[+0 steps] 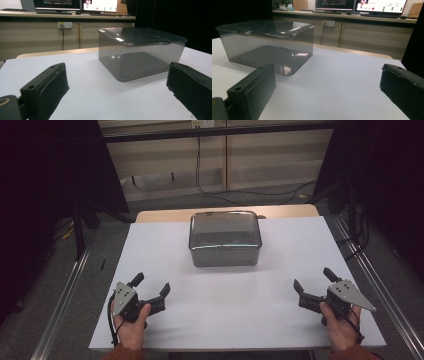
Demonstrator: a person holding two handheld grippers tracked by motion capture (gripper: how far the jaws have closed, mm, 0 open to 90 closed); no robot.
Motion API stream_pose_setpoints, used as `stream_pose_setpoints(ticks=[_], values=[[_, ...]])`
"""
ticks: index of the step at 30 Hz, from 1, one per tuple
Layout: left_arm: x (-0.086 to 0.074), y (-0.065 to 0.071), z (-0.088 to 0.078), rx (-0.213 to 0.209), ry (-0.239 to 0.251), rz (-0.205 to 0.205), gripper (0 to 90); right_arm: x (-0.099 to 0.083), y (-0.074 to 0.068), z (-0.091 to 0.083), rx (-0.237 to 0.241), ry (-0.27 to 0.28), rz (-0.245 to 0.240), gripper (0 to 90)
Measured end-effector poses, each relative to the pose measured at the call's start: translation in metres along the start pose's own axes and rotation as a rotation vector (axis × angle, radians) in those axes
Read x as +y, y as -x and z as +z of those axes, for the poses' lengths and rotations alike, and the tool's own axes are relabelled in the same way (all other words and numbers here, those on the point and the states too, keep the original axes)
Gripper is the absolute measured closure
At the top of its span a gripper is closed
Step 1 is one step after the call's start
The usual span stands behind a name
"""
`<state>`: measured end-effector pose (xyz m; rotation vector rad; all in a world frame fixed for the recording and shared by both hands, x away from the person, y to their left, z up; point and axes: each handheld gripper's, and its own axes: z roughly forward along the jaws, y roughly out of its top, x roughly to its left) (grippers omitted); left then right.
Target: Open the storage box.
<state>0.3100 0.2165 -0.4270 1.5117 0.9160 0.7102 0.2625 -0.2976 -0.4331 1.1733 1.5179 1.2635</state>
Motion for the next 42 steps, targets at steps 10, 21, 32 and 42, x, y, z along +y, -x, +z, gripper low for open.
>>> stream_pose_setpoints(ticks=[10,21,32,42], values=[[-0.001,-0.001,0.002,-0.001,-0.018,-0.005,3.2,-0.001,-0.005,0.006,0.033,-0.01,-0.001,0.0],[0.0,0.001,-0.001,-0.011,-0.009,-0.012,3.8,0.001,-0.018,0.012,0.08,-0.008,-0.012,0.0],[-0.001,0.005,0.003,-0.025,-0.023,-0.01,3.8,0.004,-0.033,0.031,0.145,-0.026,-0.004,0.0],[-0.004,0.0,0.006,0.0,-0.058,0.006,3.8,0.013,-0.047,0.054,0.194,-0.031,0.038,0.0]])
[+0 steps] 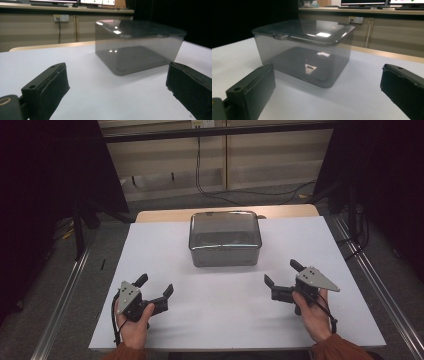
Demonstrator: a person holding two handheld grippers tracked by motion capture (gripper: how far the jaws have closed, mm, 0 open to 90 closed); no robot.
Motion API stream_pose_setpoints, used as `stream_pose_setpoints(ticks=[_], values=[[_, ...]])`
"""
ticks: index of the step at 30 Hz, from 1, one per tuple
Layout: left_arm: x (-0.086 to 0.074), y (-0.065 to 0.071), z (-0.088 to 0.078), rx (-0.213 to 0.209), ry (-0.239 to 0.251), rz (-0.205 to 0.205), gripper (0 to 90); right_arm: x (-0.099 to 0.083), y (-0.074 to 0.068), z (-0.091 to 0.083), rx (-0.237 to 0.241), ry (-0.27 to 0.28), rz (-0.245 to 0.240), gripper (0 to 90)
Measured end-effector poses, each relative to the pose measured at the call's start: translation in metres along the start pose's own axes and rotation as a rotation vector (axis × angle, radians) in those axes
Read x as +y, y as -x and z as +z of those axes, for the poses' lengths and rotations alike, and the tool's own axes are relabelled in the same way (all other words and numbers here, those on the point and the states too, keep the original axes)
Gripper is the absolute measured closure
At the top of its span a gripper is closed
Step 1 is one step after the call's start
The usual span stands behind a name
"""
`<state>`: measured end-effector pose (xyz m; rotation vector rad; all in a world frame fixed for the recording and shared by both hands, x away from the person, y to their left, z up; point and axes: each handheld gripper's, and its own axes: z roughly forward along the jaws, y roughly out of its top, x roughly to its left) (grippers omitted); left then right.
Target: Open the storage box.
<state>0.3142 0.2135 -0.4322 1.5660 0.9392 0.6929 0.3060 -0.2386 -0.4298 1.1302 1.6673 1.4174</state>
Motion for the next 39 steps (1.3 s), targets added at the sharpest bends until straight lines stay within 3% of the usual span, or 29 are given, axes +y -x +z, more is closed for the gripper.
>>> stream_pose_setpoints(ticks=[7,15,18,26,31,34,39], values=[[-0.002,-0.004,0.002,0.028,-0.01,-0.016,3.8,0.01,-0.004,0.013,0.011,0.013,-0.018,0.1],[0.003,0.0,0.003,0.005,0.009,-0.008,3.8,0.017,-0.012,0.033,0.047,0.01,-0.024,0.0],[0.001,0.002,0.004,-0.016,0.0,-0.007,3.8,0.02,-0.02,0.036,0.064,0.02,-0.071,0.0],[0.003,0.007,0.001,-0.038,0.02,0.008,3.8,0.026,-0.029,0.049,0.099,0.0,-0.133,0.0],[0.005,0.008,0.003,-0.041,0.023,0.029,3.8,0.03,-0.034,0.059,0.12,0.017,-0.188,0.0],[0.004,0.008,0.005,-0.047,0.027,0.009,3.8,0.032,-0.037,0.067,0.12,0.001,-0.232,0.7],[0.005,0.007,0.003,-0.031,0.042,0.013,3.6,0.035,-0.043,0.076,0.114,0.0,-0.287,3.0]])
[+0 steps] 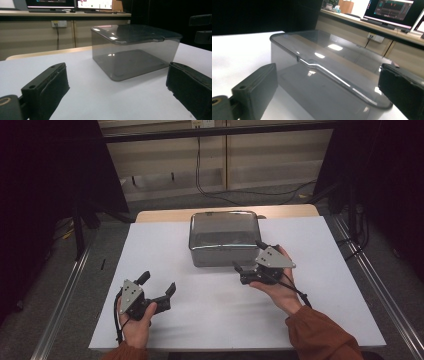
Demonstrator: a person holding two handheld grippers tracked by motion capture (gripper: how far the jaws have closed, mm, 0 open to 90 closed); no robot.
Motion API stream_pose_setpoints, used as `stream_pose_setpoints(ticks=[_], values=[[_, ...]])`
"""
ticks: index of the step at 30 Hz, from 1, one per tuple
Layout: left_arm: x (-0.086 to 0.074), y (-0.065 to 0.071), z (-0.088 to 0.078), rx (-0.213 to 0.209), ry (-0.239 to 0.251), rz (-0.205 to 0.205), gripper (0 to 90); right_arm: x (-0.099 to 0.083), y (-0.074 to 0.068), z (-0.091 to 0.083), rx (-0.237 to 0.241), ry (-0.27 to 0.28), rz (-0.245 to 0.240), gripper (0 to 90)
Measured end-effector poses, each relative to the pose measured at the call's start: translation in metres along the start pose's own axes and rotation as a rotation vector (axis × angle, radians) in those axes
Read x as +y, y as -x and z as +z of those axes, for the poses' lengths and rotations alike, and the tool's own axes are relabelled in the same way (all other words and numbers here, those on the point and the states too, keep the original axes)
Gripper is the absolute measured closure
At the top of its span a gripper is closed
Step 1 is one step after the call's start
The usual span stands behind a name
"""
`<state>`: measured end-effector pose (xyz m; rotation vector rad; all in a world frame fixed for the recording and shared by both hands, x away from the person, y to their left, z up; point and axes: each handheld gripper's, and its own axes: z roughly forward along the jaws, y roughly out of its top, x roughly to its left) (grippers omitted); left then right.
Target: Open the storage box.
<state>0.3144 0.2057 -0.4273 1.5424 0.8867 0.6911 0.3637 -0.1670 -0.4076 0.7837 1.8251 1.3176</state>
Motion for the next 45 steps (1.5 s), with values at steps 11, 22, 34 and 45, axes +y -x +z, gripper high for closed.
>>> stream_pose_setpoints(ticks=[11,22,34,45], values=[[-0.002,0.0,0.001,-0.016,-0.003,-0.014,3.1,0.011,-0.01,0.021,-0.014,-0.036,-0.196,8.0],[0.0,-0.001,-0.002,0.0,-0.011,-0.008,3.1,0.013,-0.026,0.035,-0.054,-0.067,-0.523,17.6],[0.0,0.0,-0.001,0.01,-0.025,-0.003,2.9,0.007,-0.038,0.043,-0.127,-0.122,-0.772,35.0],[0.001,0.001,0.003,0.013,-0.034,0.006,3.4,-0.002,-0.049,0.049,-0.137,-0.159,-0.98,56.7]])
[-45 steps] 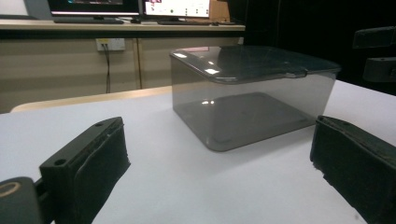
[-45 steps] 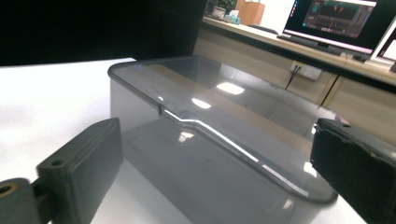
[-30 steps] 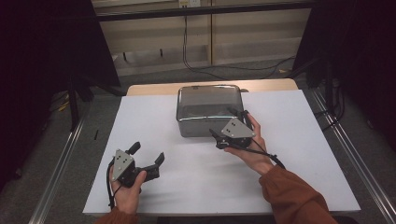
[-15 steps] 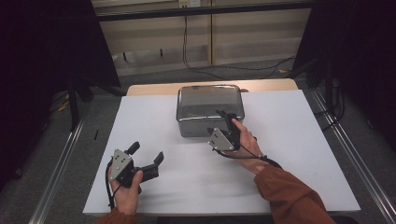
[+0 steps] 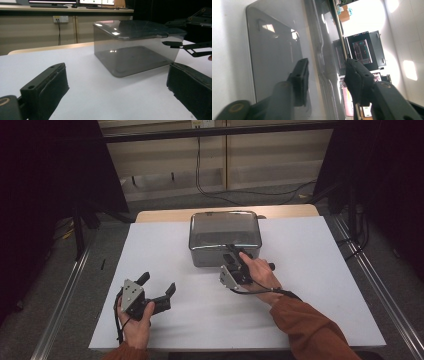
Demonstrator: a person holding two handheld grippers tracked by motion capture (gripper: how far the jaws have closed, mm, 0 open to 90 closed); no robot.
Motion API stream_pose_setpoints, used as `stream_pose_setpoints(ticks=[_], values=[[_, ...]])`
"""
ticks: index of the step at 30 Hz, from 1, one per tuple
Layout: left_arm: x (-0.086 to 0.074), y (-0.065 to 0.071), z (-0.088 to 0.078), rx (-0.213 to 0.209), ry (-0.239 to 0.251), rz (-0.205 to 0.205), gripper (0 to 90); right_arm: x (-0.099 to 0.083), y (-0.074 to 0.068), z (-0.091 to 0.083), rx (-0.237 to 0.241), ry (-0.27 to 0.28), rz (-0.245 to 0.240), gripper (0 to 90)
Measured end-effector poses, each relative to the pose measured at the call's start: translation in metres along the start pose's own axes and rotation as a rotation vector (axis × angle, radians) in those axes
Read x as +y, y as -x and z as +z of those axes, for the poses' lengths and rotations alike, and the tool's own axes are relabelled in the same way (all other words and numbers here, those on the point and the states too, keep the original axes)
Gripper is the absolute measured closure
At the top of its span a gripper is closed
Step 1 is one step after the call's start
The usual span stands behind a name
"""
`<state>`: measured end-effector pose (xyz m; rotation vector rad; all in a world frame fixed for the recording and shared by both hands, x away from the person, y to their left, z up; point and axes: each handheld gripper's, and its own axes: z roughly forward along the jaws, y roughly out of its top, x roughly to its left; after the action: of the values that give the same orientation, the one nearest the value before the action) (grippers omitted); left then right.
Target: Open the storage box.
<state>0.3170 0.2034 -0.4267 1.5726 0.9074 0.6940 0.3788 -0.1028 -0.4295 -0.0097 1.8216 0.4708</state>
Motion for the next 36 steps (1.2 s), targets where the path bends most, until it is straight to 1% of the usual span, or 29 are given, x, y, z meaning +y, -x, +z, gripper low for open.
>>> stream_pose_setpoints(ticks=[1,2,4,6,8,11,13,14,15,17,18,21,22,23,24,25,26,27,28,29,32,33,36], values=[[0.001,0.0,0.001,-0.004,0.001,0.0,3.5,0.0,0.0,0.0,-0.007,0.003,-0.014,58.1],[0.001,0.001,0.002,-0.007,0.003,-0.005,3.6,0.0,0.0,0.0,-0.01,0.001,-0.019,59.6],[0.001,0.001,0.003,-0.017,-0.014,0.009,3.9,0.001,0.0,0.001,-0.007,-0.004,-0.038,62.6],[0.001,0.002,0.004,-0.023,-0.018,0.011,5.2,0.001,-0.001,0.001,-0.003,-0.01,-0.049,66.8],[0.001,0.002,0.004,-0.028,-0.028,0.04,7.3,0.001,-0.002,0.001,0.005,-0.009,-0.063,70.6],[0.002,0.003,0.007,-0.037,-0.028,0.031,6.7,0.003,-0.004,0.001,-0.008,-0.013,-0.074,74.0],[0.003,0.003,0.008,-0.046,-0.027,0.031,6.6,0.004,-0.003,0.001,-0.01,-0.013,-0.067,76.2],[0.004,0.004,0.009,-0.047,-0.029,0.027,6.6,0.004,-0.002,0.001,-0.005,-0.01,-0.068,76.4],[0.004,0.003,0.009,-0.049,-0.034,0.039,6.6,0.004,-0.002,0.001,-0.003,-0.01,-0.07,76.5],[0.005,0.005,0.01,-0.052,-0.031,0.036,6.6,0.004,-0.001,0.001,-0.002,-0.01,-0.075,76.7],[0.005,0.004,0.01,-0.057,-0.034,0.044,6.6,0.004,-0.001,0.001,-0.001,-0.01,-0.074,76.8],[0.006,0.004,0.011,-0.058,-0.041,0.05,6.1,0.005,0.0,0.001,-0.002,-0.008,-0.071,77.0],[0.007,0.004,0.012,-0.061,-0.042,0.025,5.4,0.005,0.0,0.001,-0.002,-0.008,-0.063,77.0],[0.007,0.004,0.012,-0.073,-0.037,-0.011,5.1,0.004,0.0,0.001,-0.001,-0.008,-0.063,77.0],[0.008,0.003,0.012,-0.088,-0.036,-0.026,4.4,0.005,0.0,0.001,0.0,-0.008,-0.063,77.1],[0.008,0.003,0.012,-0.09,-0.032,-0.026,3.8,0.005,0.001,0.001,0.001,-0.01,-0.064,77.1],[0.009,0.003,0.013,-0.083,-0.033,-0.016,3.8,0.005,0.001,0.001,0.003,-0.009,-0.065,77.1],[0.011,0.003,0.014,-0.085,-0.035,-0.003,3.6,0.005,0.001,0.001,0.004,-0.008,-0.064,77.0],[0.011,0.004,0.016,-0.085,-0.035,-0.011,3.6,0.005,0.002,0.001,0.009,-0.01,-0.062,77.0],[0.012,0.003,0.017,-0.091,-0.046,-0.007,3.6,0.005,0.002,0.001,0.01,-0.012,-0.06,77.0],[0.013,0.003,0.022,-0.097,-0.046,-0.006,3.4,0.005,0.003,0.001,0.011,-0.01,-0.053,76.9],[0.014,0.003,0.023,-0.103,-0.049,0.002,3.3,0.005,0.003,0.001,0.012,-0.009,-0.052,76.8],[0.015,0.004,0.026,-0.147,-0.013,-0.007,2.0,0.005,0.003,0.001,0.011,-0.005,-0.049,76.8]])
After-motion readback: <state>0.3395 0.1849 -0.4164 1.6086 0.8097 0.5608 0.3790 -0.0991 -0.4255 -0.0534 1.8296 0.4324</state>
